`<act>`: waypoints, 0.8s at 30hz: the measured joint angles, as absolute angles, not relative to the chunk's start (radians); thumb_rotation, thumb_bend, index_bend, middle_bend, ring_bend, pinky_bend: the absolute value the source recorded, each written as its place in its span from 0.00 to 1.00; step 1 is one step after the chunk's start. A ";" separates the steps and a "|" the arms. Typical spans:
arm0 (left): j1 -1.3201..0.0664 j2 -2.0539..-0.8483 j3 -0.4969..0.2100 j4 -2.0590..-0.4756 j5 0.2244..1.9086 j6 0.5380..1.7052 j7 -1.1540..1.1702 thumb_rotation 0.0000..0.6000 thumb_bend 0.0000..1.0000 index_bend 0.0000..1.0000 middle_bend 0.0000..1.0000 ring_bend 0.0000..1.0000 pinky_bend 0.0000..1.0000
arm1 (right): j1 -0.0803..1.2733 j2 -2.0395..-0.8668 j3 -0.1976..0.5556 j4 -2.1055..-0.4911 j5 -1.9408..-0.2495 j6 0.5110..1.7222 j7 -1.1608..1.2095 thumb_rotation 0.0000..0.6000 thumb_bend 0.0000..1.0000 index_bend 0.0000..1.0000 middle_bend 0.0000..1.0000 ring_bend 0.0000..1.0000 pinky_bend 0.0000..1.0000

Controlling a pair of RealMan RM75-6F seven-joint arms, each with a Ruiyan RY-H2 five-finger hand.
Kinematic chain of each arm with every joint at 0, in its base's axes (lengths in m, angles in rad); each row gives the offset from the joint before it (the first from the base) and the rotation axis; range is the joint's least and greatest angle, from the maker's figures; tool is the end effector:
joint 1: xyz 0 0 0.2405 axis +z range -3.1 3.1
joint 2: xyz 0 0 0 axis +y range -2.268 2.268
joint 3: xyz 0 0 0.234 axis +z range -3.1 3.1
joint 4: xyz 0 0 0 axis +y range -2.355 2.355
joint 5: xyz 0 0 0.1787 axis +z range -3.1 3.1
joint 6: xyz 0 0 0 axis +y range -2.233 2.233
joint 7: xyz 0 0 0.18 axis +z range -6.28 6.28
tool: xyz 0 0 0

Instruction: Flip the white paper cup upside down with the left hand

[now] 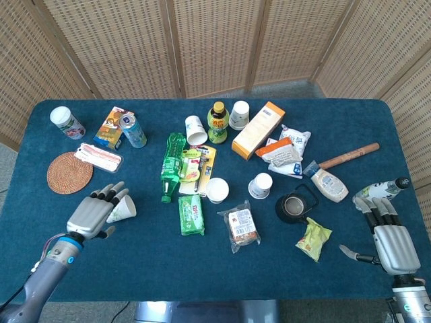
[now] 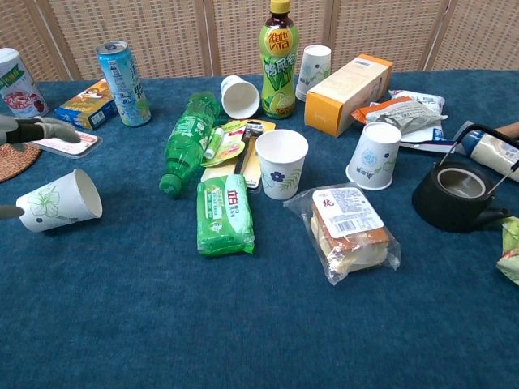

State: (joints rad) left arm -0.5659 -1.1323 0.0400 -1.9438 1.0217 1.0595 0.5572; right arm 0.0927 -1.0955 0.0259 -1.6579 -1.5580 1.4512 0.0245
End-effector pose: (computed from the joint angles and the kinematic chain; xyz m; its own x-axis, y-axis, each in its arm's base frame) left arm -0.1986 0.2715 0.0744 0.5833 0.4122 0.6999 0.8115 -0.2579 -0.5244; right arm -0.2656 -0.2093 0.1673 0.3600 -0.0603 0.9310 -0.9318 -0.0737 0.3555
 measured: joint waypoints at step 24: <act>-0.581 -1.292 -0.019 -1.720 0.819 1.009 0.508 1.00 0.36 0.00 0.00 0.00 0.22 | 0.101 -1.097 0.016 -1.653 -1.564 1.432 0.048 0.65 0.00 0.00 0.00 0.00 0.00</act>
State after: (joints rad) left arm -0.5806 -1.2922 -0.0194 -1.7203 0.8190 1.0088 0.5076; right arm 0.1012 -1.0970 0.0162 -1.6529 -1.5643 1.4325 0.0475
